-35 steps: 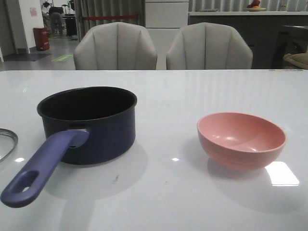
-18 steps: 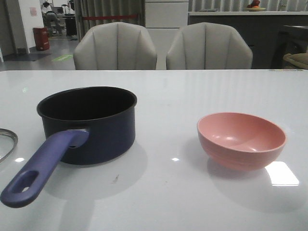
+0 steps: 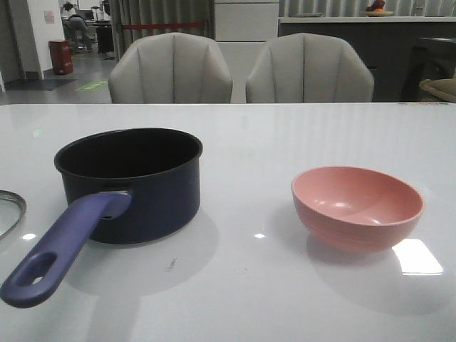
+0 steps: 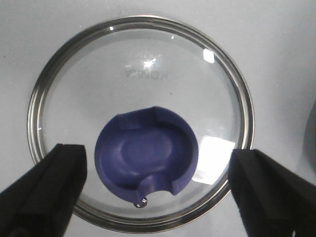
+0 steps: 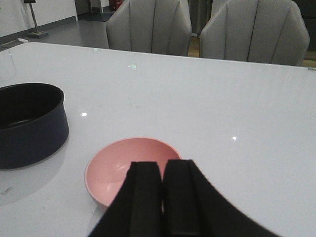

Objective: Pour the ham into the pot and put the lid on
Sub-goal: 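Grasp the glass lid knob with the left gripper and lift it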

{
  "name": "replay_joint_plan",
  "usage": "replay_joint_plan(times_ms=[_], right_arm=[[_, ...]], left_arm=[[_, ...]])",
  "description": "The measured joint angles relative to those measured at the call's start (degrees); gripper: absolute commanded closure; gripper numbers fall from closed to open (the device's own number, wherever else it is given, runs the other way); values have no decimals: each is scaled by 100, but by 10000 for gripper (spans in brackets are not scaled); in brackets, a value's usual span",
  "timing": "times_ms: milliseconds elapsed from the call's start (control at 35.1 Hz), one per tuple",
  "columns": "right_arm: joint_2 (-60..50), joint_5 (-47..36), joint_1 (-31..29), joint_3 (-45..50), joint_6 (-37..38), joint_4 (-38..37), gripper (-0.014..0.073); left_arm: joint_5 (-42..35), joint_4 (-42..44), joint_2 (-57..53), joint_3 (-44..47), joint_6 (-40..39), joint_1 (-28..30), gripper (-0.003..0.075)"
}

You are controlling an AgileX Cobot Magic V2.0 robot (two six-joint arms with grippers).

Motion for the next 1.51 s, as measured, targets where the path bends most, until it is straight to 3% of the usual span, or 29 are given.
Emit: replay_joint_plan(times_ms=[513,741,855,1111,1510], right_arm=[[0,0,0,0,0,0,437],[0,0,0,0,0,0,437],[0,0,0,0,0,0,437],[0,0,0,0,0,0,437],[0,0,0,0,0,0,437]], left_arm=[[-45,20,613,-77,0,0,123],[-56,32,711,-77,0,0,381],[-56,32,711,-81,0,0,447],[79,44,745,-240,43,0,461],[646,54,202,-1477,378,-183,461]])
